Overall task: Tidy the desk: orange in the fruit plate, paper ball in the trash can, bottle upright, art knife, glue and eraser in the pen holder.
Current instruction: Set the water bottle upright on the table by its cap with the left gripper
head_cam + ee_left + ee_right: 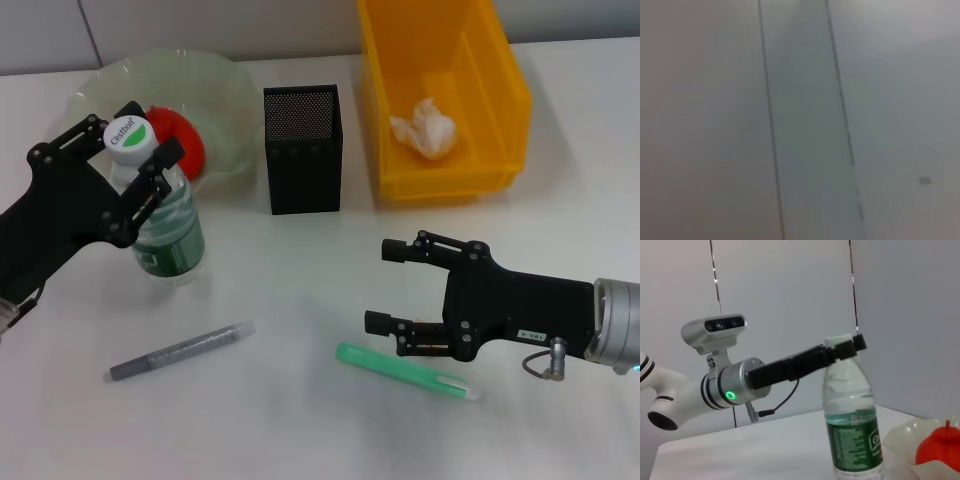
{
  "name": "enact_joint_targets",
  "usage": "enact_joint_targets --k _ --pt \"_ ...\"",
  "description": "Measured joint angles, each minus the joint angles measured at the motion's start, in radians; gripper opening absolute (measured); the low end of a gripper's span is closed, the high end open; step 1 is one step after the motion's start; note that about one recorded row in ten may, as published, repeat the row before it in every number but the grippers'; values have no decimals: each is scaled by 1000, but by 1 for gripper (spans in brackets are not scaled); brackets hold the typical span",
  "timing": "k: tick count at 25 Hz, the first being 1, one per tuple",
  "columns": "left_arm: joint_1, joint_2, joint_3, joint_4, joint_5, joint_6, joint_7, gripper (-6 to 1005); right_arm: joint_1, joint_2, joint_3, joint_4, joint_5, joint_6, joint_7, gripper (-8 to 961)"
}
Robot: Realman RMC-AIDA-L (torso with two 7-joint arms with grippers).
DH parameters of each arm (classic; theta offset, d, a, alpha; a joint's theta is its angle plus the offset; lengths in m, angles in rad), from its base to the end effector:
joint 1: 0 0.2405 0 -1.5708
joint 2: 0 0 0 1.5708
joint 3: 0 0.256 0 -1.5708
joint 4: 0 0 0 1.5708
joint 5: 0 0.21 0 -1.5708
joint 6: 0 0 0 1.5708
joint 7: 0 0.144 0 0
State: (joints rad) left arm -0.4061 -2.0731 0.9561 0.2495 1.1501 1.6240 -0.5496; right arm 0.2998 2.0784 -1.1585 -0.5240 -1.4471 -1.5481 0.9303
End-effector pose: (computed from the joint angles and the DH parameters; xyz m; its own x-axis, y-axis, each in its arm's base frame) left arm -0.2678 0.2926 -0.0101 0.6213 -0.2191 0.7523 0.3797 -0.7557 -0.5337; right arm 0.2725 0.2612 -0.0410 0.7516 -0.1072 -0.6509 -0.3055 -0.9311 -0.1994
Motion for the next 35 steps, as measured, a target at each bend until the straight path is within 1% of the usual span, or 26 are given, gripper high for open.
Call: enact_joint_targets --k 1,2,12,19,22,26,35 --pt "0 0 0 0 0 0 0 442 2 0 0 1 0 1 0 827" --pt "-2 -2 -4 0 -5 -39 0 442 3 0 0 2 0 2 0 827" --pt "2 -1 -7 -15 -46 -109 25 442 10 -3 0 6 -10 5 -2 826" --pt "4 -3 -16 -18 -48 -164 43 442 13 -3 0 6 -10 7 -2 826" --pt "3 -4 -17 -19 -49 -167 48 442 15 -3 -3 6 -10 7 -2 826" --pt "-4 -6 -19 -42 -66 -176 106 442 16 -3 -6 5 -10 7 -2 826" --pt "-7 -6 -19 -58 -87 -178 114 441 16 -3 -7 6 -10 6 -2 827"
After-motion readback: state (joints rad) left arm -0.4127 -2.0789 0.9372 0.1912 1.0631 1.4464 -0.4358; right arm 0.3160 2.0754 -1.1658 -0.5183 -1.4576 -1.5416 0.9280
